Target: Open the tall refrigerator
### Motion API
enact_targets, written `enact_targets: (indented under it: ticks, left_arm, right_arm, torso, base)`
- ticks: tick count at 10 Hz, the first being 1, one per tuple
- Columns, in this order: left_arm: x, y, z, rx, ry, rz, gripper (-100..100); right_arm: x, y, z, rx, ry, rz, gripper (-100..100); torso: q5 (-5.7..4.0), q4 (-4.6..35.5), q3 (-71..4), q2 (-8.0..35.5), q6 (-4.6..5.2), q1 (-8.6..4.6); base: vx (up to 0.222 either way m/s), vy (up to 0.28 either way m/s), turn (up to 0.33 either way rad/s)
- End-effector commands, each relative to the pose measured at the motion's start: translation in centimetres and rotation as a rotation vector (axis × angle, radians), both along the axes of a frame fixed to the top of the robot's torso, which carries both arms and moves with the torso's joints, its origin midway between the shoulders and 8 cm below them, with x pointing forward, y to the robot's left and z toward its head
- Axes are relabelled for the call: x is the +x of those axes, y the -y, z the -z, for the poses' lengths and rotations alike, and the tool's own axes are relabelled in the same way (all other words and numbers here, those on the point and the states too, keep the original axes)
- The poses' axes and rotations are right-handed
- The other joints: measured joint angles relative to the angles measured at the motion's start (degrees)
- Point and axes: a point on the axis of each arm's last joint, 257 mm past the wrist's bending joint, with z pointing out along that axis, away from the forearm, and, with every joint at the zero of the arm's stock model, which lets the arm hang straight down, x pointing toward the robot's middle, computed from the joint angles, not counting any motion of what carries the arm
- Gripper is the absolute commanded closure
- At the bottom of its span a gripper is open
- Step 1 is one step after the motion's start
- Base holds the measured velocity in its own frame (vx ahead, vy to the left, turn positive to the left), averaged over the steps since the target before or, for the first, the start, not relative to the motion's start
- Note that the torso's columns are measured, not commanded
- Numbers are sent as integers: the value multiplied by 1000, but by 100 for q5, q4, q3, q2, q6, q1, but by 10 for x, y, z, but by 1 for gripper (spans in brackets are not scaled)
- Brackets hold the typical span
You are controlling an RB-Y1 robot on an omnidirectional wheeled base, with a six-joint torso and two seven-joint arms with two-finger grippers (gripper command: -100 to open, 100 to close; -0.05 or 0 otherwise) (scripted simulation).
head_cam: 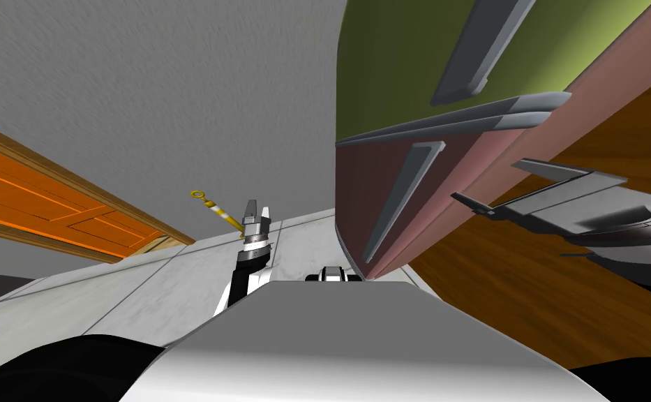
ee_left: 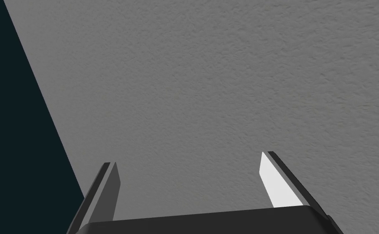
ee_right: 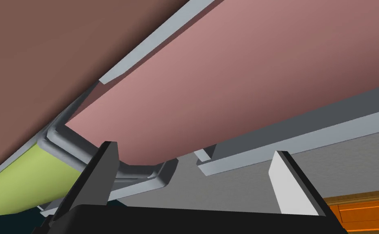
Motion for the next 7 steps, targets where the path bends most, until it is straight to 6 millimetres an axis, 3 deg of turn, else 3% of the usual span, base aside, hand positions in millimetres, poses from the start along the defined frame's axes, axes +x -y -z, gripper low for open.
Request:
enact_targets:
  ticks: [1, 7]
  left_arm:
    - [0, 0, 0, 0, 0, 0, 0]
    - [0, 0, 0, 0, 0, 0, 0]
  right_arm:
    - [-1, 0, -10, -186, 10, 44, -100]
    - [-4, -2, -33, -495, 40, 112, -100]
  torso:
    - [0, 0, -1, -1, -1, 2]
    - [21, -10, -36, -42, -22, 29]
  base:
    - [42, 61, 24]
    - [38, 49, 6]
